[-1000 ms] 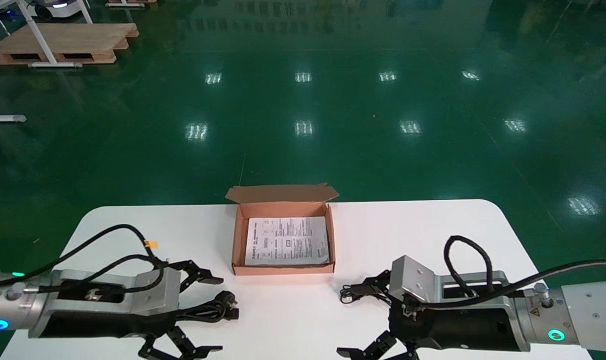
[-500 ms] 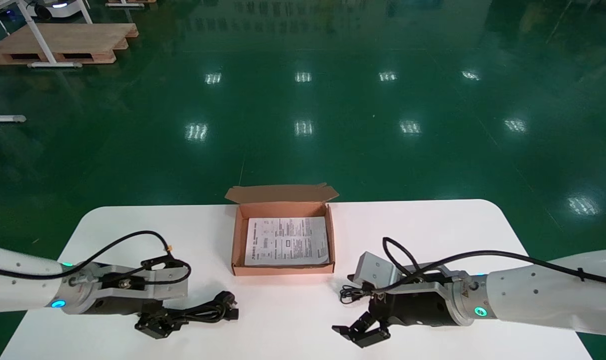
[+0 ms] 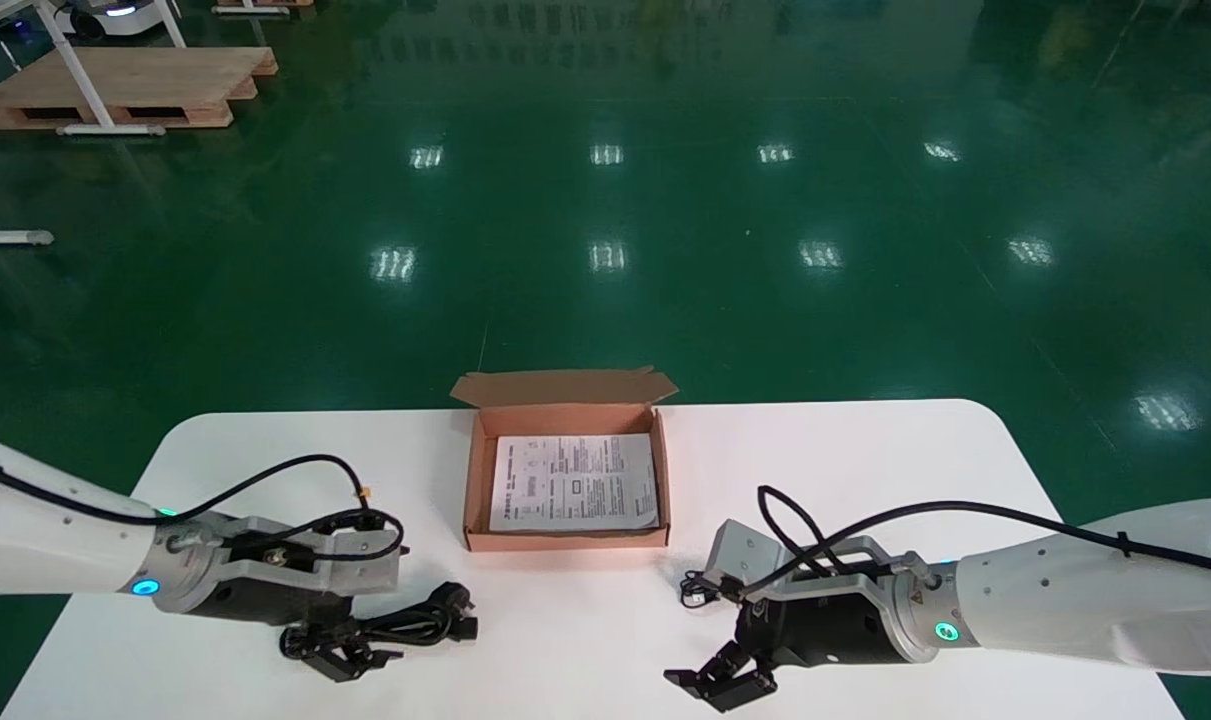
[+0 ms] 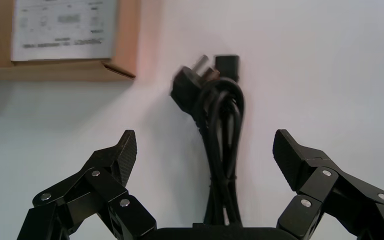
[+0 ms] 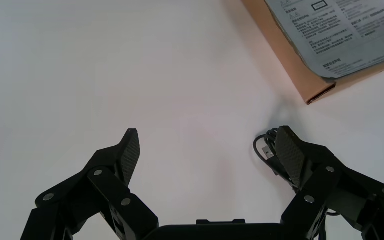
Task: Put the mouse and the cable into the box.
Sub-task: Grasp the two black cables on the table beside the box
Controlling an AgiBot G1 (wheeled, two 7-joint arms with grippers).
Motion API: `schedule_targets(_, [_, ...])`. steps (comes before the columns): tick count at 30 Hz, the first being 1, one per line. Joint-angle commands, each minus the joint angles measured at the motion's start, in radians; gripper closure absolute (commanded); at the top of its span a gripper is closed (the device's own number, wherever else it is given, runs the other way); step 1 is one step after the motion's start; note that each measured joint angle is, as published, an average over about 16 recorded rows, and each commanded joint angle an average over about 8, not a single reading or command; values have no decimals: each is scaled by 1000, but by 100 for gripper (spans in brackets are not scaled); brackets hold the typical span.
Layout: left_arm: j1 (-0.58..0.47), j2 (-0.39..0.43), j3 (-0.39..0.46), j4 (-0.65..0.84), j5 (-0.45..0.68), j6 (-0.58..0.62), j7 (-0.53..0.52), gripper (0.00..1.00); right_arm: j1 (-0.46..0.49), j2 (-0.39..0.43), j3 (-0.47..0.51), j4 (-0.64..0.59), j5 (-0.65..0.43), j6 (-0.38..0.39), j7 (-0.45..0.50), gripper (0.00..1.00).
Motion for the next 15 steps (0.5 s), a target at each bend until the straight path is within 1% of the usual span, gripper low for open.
schedule_targets(1, [-11,6,6,23,5,7,28,0,1,-2,0,-18,1,-4,-9,0])
schedule_targets(11, [13,53,27,71,54,-104,71,0,28,-4,6,-60,7,-6,-31,0])
schedule_targets(15, [19,60,28,77,59,-126,71,0,38,-18,-5,-84,-19,22,-43,0])
